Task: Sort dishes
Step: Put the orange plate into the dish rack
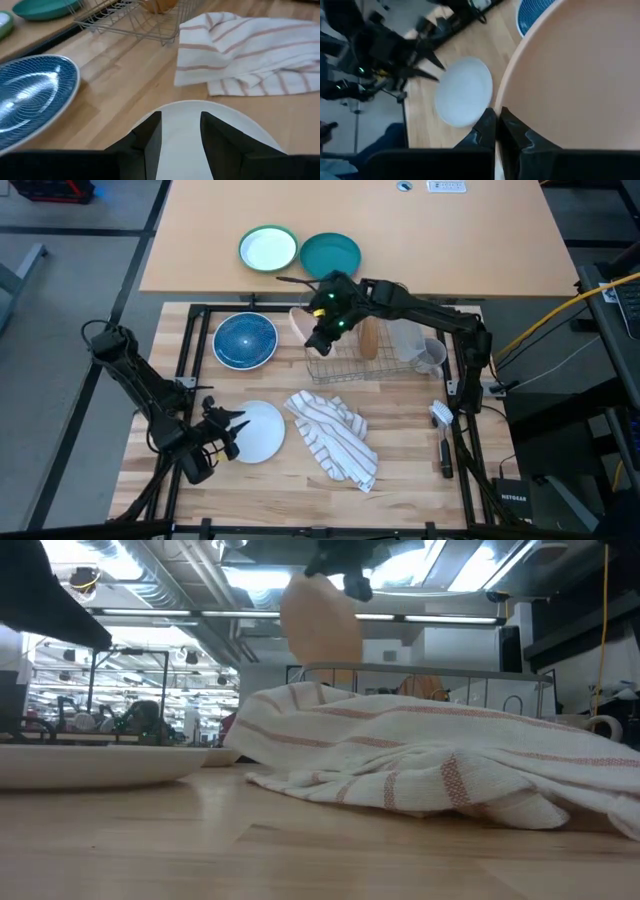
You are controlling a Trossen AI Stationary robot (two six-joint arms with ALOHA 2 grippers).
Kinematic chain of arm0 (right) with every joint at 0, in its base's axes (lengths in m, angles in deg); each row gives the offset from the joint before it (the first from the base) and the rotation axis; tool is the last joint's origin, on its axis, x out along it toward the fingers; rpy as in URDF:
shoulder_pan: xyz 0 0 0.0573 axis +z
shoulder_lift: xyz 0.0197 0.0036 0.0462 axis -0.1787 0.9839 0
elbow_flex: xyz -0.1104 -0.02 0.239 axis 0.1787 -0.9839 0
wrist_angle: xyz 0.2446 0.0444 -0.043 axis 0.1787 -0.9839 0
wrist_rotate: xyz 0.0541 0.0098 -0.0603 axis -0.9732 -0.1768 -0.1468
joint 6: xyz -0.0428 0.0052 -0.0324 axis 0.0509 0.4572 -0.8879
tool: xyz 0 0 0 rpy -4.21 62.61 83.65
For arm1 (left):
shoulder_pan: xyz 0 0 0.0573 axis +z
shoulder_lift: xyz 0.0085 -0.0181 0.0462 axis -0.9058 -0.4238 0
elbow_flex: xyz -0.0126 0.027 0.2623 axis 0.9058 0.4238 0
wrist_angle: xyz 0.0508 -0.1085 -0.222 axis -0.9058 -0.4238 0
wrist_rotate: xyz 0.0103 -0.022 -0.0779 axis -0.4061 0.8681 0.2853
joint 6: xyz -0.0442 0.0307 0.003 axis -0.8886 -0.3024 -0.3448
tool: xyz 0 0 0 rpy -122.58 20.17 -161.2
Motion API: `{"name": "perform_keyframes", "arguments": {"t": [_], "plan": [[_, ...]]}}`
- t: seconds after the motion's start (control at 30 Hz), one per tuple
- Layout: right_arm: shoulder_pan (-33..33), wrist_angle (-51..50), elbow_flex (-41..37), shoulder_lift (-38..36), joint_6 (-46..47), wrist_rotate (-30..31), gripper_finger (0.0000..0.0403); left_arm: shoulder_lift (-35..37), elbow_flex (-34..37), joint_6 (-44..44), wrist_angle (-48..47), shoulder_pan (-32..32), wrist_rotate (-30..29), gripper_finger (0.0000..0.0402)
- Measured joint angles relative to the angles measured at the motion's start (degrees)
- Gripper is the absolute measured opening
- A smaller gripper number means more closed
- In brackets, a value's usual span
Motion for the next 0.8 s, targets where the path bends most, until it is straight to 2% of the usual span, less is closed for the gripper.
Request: {"name": "perform_keyframes", "arguments": {"t": [0.2,0.37,0.57,0.7,0.8], "plan": [[-2.51,-4.41,-0.33,0.0,-4.23,0.45,0.0005,0.0,3.0,2.26,7.93,0.0,-0.01,0.0125],[-4.89,-9.93,-0.33,0.0,-5.95,0.93,0.0005,0.0,3.62,2.8,8.51,0.0,0.01,0.0125],[-8.81,-7.11,-0.35,-1.61,-5.84,-1.09,0.0005,0.0,3.62,2.82,8.41,0.0,0.02,0.0125],[-11.58,-2.6,-0.33,-5.31,-7.21,-2.34,0.0005,0.0,3.62,2.81,8.36,0.03,0.0,0.0125],[-14.04,-2.99,-0.33,-9.07,-9.85,-2.32,0.0005,0.0,3.62,2.82,8.36,0.55,-0.07,0.0125]]}}
